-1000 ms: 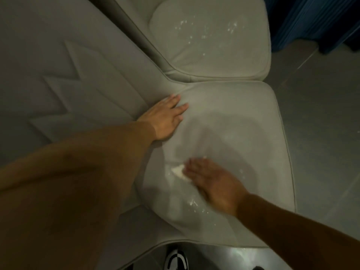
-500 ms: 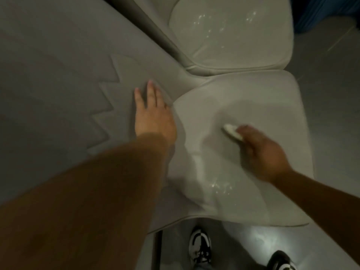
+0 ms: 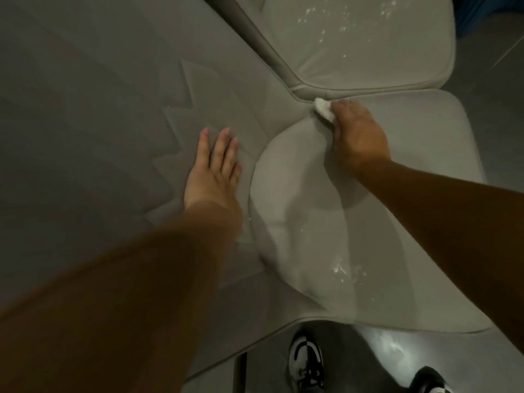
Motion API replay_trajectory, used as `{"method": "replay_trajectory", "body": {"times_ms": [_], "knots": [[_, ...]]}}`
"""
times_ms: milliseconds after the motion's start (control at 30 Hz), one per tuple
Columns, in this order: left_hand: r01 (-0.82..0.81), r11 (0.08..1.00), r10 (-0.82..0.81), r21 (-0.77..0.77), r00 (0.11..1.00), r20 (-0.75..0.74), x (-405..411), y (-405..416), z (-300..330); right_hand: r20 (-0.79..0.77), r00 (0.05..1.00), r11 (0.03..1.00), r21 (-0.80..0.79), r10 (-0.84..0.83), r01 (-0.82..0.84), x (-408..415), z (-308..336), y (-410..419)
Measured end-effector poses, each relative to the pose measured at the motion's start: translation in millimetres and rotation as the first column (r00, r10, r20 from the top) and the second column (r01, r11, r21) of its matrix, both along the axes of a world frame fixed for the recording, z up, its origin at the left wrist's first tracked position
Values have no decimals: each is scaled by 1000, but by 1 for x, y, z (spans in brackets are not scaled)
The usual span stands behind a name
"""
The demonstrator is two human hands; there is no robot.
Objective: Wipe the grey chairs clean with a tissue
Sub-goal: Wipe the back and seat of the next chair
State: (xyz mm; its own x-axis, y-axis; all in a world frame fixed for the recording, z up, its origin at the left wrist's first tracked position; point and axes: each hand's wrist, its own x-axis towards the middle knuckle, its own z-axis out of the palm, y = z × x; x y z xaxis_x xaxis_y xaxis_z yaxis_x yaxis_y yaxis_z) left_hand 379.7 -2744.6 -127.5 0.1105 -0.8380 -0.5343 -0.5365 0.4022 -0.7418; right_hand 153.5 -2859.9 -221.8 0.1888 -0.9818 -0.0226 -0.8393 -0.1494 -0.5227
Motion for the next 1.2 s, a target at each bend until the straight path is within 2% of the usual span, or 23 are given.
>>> {"method": "replay_trajectory", "body": {"times_ms": [100, 233, 300, 367, 433, 533, 600, 667, 700, 733, 767, 800, 867, 900, 933, 967, 1033, 1200], "knots": [[16, 1000, -16, 2, 1000, -8, 1, -3, -3, -46, 998, 997, 67, 36, -32, 38, -14, -4], [26, 1000, -26, -7, 1000, 13, 6, -5, -8, -133, 990, 999, -12, 42, -44, 72, -23, 10], [26, 1000, -26, -10, 1000, -2, 5, -7, -7, -63, 978, 980, -1, 197, -197, 84, -23, 36], [12, 1000, -12, -9, 1000, -6, 4, -6, -7, 45, 878, 879, -11, 477, -477, 98, -22, 78], [12, 1000, -12, -2, 1000, 12, 4, -5, -6, 50, 755, 757, -27, 654, -653, 103, -20, 114], [-6, 1000, 6, 9, 1000, 22, 2, -3, -3, 12, 631, 631, 36, 775, -775, 91, -17, 126], [-28, 1000, 28, 8, 999, 23, 2, -4, -1, -50, 522, 523, 140, 852, -841, 78, -12, 125], [-40, 999, 40, 3, 999, 28, 2, -4, 1, -49, 413, 410, 264, 909, -873, 66, -4, 128], [-39, 999, 39, 5, 999, 27, 2, -4, 2, -36, 391, 383, 303, 920, -873, 58, 0, 131], [-34, 999, 34, 9, 999, 19, 1, -4, 3, -18, 416, 401, 307, 909, -863, 49, 3, 132], [-31, 999, 31, 13, 999, 12, 1, -3, 3, 17, 499, 476, 274, 867, -836, 39, 6, 130], [-31, 999, 31, 16, 999, 12, 1, -3, 3, 63, 633, 609, 211, 772, -765, 29, 8, 124], [-35, 999, 34, 25, 999, 30, 1, -4, 3, 167, 890, 892, 89, 425, -443, 18, 9, 108], [-39, 999, 38, 27, 998, 40, 1, -4, 3, 185, 945, 956, 63, 270, -285, 18, 5, 98], [-43, 999, 42, 28, 998, 46, 0, -4, 4, 137, 970, 977, 56, 199, -208, 22, 2, 90], [-45, 999, 43, 28, 998, 47, -1, -3, 4, 59, 976, 974, 74, 210, -214, 31, -2, 86], [-40, 999, 40, 25, 999, 35, -1, -3, 4, -54, 938, 935, 116, 343, -335, 58, -13, 92], [-52, 998, 50, 38, 998, 45, -5, 0, 8, -72, 833, 836, 3, 548, -549, 117, -27, 140]]}}
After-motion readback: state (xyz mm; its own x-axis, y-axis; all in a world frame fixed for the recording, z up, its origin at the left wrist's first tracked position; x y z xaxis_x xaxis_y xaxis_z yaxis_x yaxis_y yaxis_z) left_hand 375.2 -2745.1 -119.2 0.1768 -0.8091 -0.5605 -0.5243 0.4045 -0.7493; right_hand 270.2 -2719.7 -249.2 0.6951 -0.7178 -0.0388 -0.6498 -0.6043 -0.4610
